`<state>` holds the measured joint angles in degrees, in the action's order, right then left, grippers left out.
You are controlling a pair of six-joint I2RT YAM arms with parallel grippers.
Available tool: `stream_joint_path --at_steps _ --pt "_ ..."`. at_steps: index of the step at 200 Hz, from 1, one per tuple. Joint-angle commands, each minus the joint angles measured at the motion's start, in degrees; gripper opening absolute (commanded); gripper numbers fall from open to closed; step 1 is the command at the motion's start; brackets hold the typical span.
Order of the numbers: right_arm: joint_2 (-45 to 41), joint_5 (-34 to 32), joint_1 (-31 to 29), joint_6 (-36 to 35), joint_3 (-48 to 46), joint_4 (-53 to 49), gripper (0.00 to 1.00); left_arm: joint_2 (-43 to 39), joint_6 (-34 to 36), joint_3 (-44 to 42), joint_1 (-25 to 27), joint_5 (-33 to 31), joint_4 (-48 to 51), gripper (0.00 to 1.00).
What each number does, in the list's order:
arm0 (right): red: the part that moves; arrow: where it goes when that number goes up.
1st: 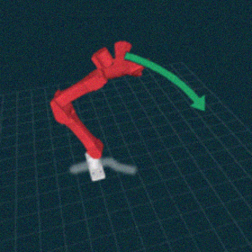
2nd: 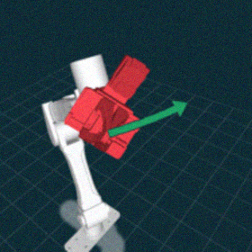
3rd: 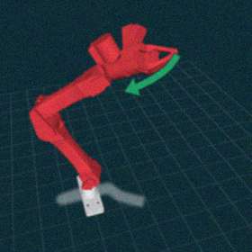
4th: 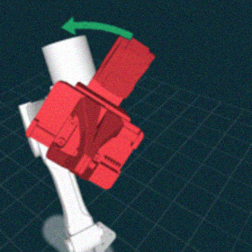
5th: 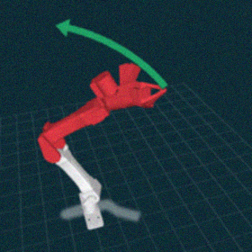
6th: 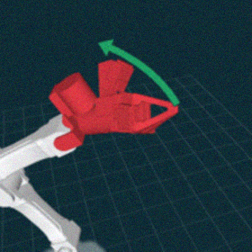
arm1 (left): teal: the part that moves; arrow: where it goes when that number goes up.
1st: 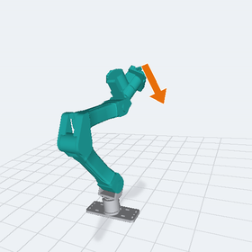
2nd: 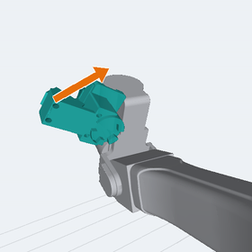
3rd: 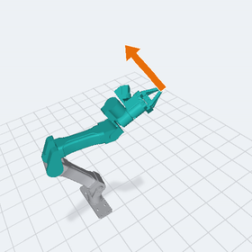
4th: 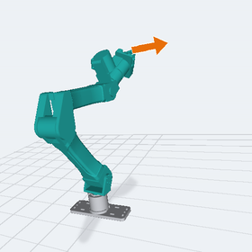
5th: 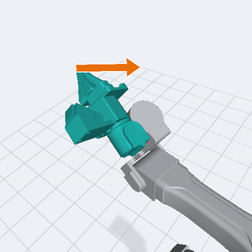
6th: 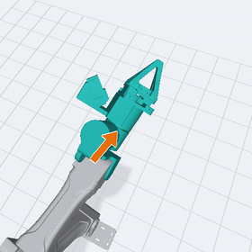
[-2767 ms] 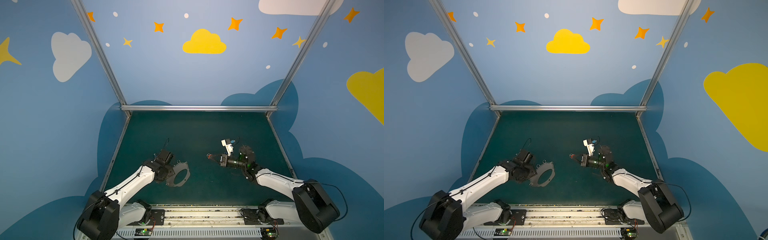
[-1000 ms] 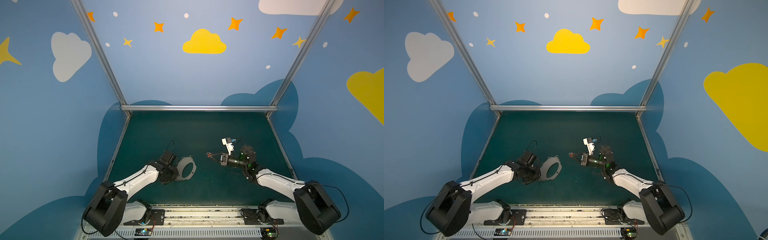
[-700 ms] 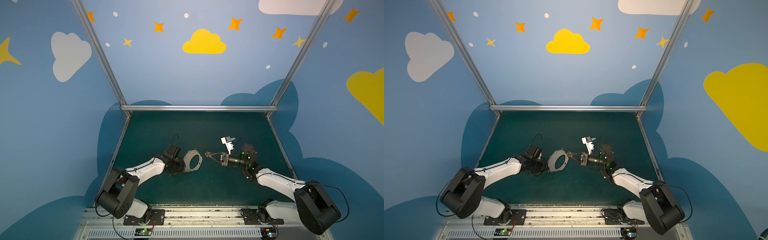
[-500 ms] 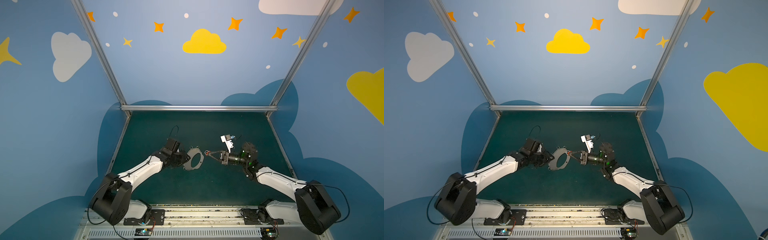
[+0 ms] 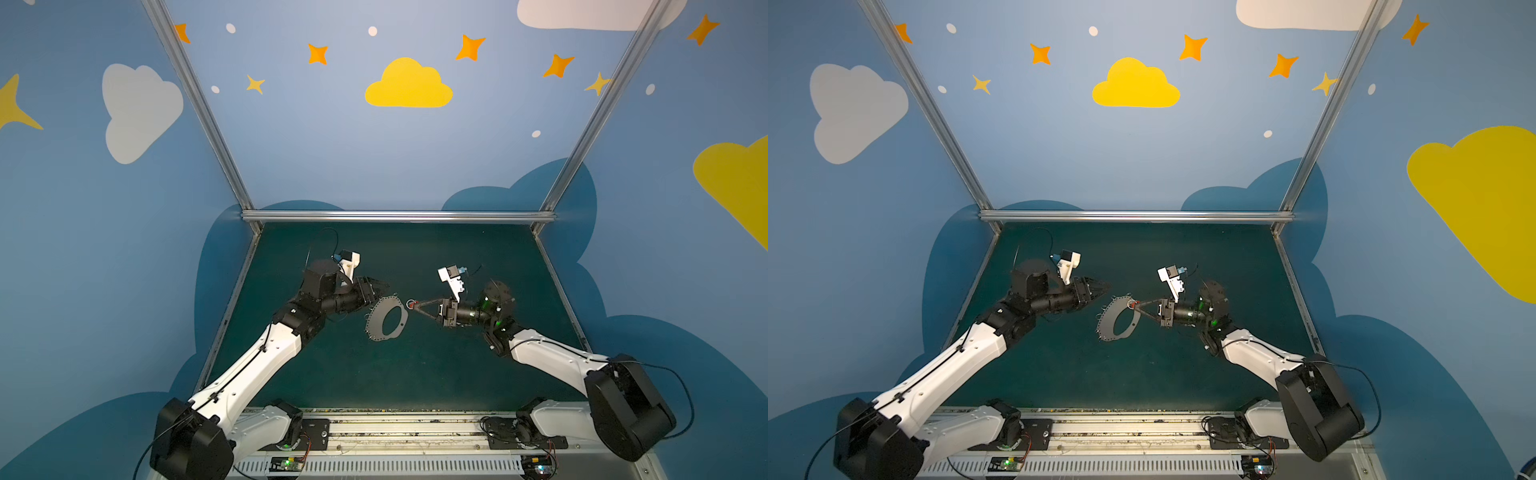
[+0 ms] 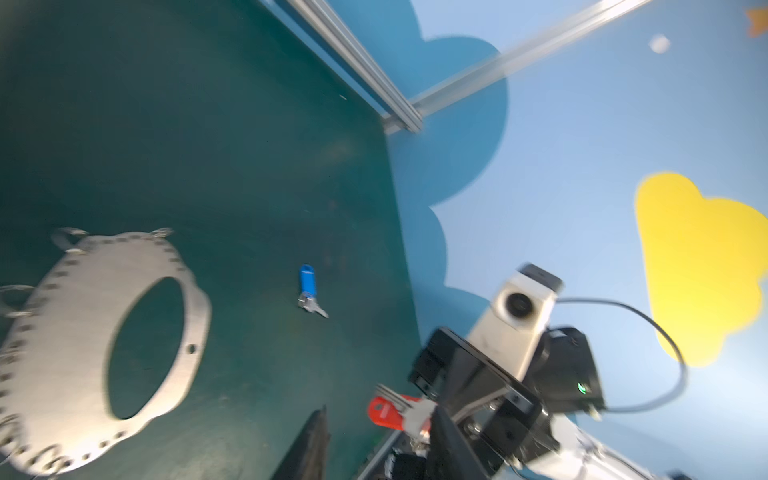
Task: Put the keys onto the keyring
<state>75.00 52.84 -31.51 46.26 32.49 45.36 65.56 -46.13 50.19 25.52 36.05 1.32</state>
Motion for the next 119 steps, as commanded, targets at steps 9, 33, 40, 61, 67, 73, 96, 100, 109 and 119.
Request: stream_joint_path --at_steps 9,33,40,61,67,73,96,100,109,119 --pt "-0.56 1.20 -0.40 0.72 1.96 3.06 0.00 1.47 0.07 2.26 0.70 8.25 -5.57 0.36" --pt "-1.06 1.13 -0.49 1.25 2.07 3.64 0.00 2.48 0.07 2.47 2.66 10.11 -7.66 0.36" --pt "-1.15 1.09 -0.49 1.41 2.15 3.75 0.00 2.63 0.24 2.56 3.12 10.41 -7.95 0.36" --pt "-1.60 0.32 -0.49 1.50 2.14 3.76 0.00 3.02 0.07 2.39 4.18 11.53 -9.61 0.36" --pt "-1.64 0.05 -0.39 1.58 2.06 3.84 0.00 3.13 0.09 2.40 4.33 11.66 -9.75 0.36" --pt "-1.71 -0.23 -0.35 1.81 2.01 4.16 0.00 3.00 0.30 2.41 4.41 11.59 -9.63 0.37" --pt "-1.87 -0.70 -0.32 3.21 1.81 5.93 0.00 2.82 0.29 1.99 4.65 11.36 -9.76 0.36" --pt "-1.88 -0.80 -0.31 3.43 1.84 6.08 0.00 2.82 0.33 1.92 4.63 11.20 -9.76 0.36" --pt "-2.05 -1.10 -0.24 3.68 1.77 6.36 0.00 2.73 0.27 1.68 4.71 10.83 -9.74 0.35" --pt "-2.31 -1.41 -0.22 3.97 1.70 6.76 0.00 2.65 -0.01 1.35 4.78 11.04 -10.38 0.32"
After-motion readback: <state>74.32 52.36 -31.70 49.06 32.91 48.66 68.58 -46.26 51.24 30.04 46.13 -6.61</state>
